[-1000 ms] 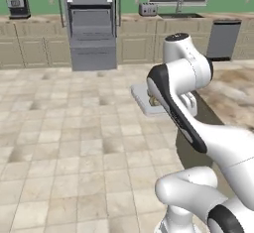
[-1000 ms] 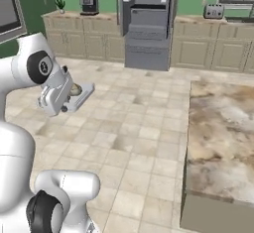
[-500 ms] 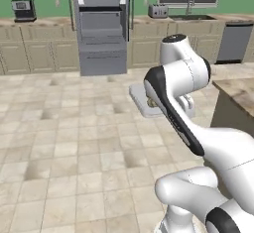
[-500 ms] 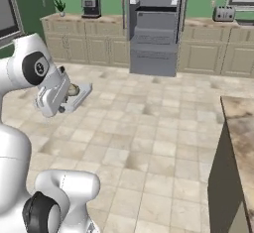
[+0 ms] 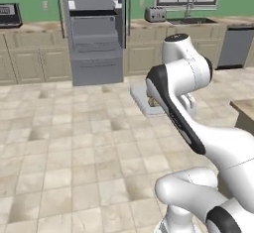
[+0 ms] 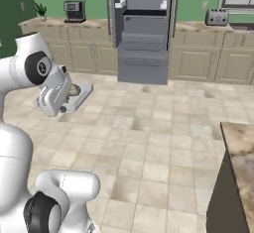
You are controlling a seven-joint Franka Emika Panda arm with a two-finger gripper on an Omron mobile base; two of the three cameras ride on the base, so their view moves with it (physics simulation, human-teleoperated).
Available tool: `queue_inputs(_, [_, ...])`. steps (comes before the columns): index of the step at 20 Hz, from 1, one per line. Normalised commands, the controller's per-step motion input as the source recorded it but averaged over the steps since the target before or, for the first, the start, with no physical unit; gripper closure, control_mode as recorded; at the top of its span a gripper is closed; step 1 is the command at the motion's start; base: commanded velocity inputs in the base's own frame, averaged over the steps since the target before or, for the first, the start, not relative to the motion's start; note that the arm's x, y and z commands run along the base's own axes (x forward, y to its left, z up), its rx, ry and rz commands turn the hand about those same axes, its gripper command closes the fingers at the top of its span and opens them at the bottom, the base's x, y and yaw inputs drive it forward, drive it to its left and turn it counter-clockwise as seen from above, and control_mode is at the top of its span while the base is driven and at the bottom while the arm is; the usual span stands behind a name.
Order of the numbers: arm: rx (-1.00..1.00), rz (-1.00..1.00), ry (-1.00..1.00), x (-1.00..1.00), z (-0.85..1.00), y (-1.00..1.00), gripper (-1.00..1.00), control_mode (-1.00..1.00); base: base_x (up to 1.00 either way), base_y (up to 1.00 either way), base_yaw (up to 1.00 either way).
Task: Place two dumplings into each of the tupperware containers and then place the containers in the fridge.
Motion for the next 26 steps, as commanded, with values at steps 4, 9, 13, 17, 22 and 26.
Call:
queue_inputs(4, [0.00,0.00,0.00,0.00,0.00,0.00,1.00,1.00,1.00,0.01,-0.04])
queue_inputs(9, [0.00,0.00,0.00,0.00,0.00,0.00,1.00,1.00,1.00,0.18,0.00])
queue_inputs(13, [0.00,0.00,0.00,0.00,0.00,0.00,1.00,1.00,1.00,0.40,0.00])
queue_inputs(17, [0.00,0.00,0.00,0.00,0.00,0.00,1.00,1.00,1.00,0.73,-0.05])
queue_inputs(22, [0.00,0.00,0.00,0.00,0.00,0.00,1.00,1.00,1.00,0.66,-0.11])
queue_inputs(26, [0.00,0.00,0.00,0.00,0.00,0.00,1.00,1.00,1.00,0.20,-0.23])
